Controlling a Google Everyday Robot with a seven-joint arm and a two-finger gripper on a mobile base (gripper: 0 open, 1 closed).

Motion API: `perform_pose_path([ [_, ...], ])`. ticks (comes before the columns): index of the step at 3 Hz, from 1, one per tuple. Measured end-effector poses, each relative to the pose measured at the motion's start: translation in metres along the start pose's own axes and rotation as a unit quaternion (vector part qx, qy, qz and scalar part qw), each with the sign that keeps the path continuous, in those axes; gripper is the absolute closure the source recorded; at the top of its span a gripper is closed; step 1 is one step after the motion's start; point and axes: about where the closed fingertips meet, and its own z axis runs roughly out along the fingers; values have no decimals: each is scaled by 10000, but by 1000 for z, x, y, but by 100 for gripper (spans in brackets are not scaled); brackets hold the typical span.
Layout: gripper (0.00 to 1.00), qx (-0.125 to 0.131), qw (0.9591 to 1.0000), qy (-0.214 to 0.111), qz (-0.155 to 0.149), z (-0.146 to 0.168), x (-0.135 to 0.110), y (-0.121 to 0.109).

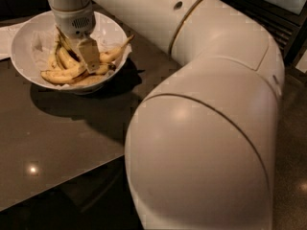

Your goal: Pick banana from white bowl

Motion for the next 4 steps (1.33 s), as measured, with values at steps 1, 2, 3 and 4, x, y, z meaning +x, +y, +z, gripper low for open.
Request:
perform_pose_path([
  [1, 41, -11, 10000, 4, -15, 2, 2, -1],
  [2, 40, 2, 10000, 5, -66, 4, 2, -5],
  [3, 41, -16, 9999, 1, -123, 8, 0, -9],
  [4, 40, -82, 9999, -26, -144, 15, -2, -11],
])
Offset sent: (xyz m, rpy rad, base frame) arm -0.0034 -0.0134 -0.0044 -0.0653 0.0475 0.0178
